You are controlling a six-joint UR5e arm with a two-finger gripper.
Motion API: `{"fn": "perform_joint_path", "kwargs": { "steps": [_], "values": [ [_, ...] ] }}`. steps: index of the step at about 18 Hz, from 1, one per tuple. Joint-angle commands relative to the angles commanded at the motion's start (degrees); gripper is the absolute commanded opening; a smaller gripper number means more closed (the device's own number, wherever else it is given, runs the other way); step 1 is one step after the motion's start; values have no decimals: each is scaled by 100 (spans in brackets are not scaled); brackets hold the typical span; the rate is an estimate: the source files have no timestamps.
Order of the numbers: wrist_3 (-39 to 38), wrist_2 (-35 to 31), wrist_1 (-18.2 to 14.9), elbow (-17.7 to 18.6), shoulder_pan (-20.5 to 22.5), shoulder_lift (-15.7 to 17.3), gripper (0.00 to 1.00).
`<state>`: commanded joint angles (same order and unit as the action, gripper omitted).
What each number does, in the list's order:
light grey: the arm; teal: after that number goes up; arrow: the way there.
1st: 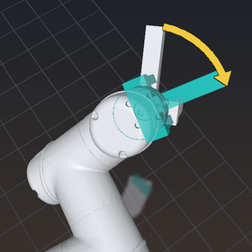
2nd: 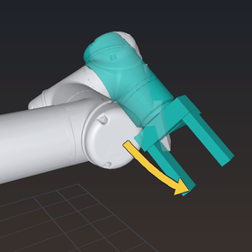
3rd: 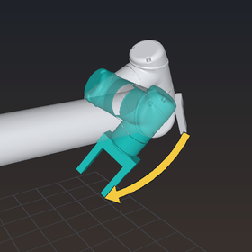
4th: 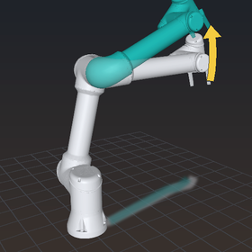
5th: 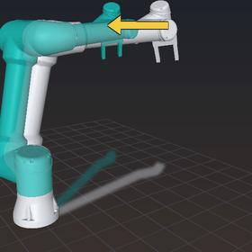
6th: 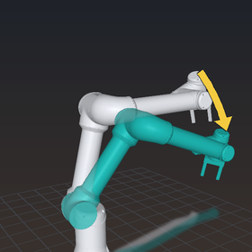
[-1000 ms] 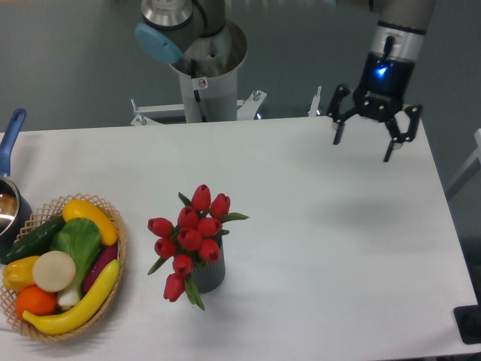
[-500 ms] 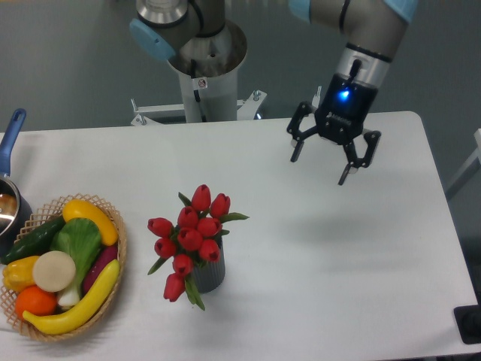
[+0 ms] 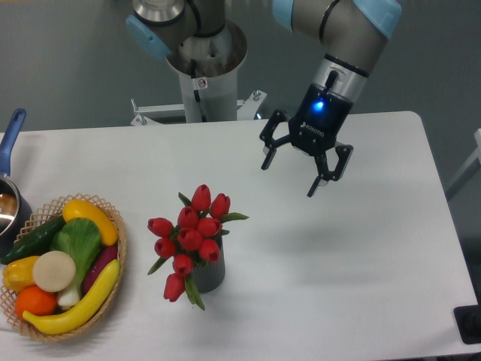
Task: Pick up the flowers from the vase
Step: 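Move the open gripper toward the red tulips in the grey vase, then lower the gripper around the tulip stems and close on them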
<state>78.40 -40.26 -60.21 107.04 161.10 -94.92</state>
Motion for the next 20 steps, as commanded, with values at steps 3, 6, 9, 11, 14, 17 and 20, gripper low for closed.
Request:
{"fn": "perform_joint_path", "kwargs": {
  "steps": [3, 6, 9, 11, 14, 17, 20],
  "values": [
    [0, 26, -9, 106, -9, 18, 100],
    [-52, 281, 0, 115, -131, -105, 100],
    [-53, 325, 44, 89, -281, -272, 100],
    [-61, 334, 140, 71, -404, -360, 100],
    [-79, 352, 351, 62, -501, -492, 100],
    [-376, 396, 404, -244, -781, -798, 100],
    [-624, 396, 727, -368, -975, -984, 100]
  ]
}}
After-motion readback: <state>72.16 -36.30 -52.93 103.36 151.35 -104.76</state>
